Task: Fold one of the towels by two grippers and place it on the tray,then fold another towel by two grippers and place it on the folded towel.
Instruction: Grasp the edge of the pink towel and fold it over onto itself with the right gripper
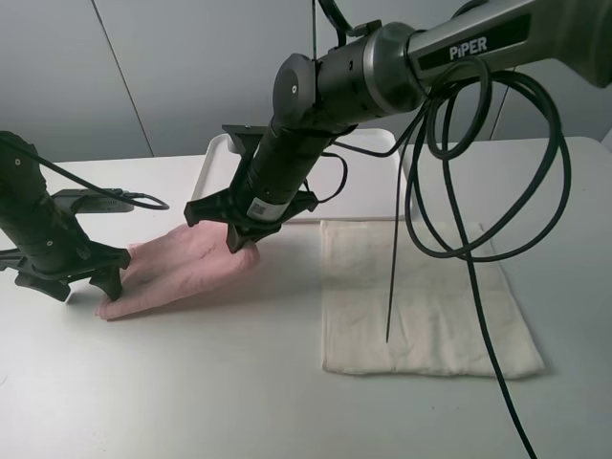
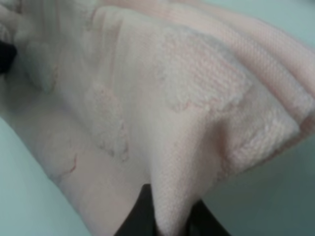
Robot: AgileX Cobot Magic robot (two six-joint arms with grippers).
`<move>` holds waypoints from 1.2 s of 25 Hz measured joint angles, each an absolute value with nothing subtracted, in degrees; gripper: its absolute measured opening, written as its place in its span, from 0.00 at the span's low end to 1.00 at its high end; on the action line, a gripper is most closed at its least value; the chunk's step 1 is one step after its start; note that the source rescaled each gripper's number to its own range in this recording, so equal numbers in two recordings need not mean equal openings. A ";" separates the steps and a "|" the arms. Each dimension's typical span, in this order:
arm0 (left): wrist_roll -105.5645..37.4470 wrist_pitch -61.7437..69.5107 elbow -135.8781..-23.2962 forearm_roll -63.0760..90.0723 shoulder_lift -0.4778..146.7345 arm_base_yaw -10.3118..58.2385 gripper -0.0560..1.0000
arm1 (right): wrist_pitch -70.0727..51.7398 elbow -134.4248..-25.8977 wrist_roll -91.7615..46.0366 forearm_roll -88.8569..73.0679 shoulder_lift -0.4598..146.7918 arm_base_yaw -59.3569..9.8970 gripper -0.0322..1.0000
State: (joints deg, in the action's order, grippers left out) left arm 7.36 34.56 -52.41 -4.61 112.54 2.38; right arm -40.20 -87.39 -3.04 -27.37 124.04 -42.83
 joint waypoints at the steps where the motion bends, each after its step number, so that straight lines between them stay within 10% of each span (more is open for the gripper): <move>1: 7.36 34.56 -52.41 -4.61 112.54 2.29 0.91 | -40.31 -87.39 -4.03 -29.43 123.97 -42.83 0.07; 30: -0.73 34.27 -52.41 0.39 112.54 1.67 0.90 | -27.58 -87.16 -35.09 -83.62 132.93 -48.99 0.07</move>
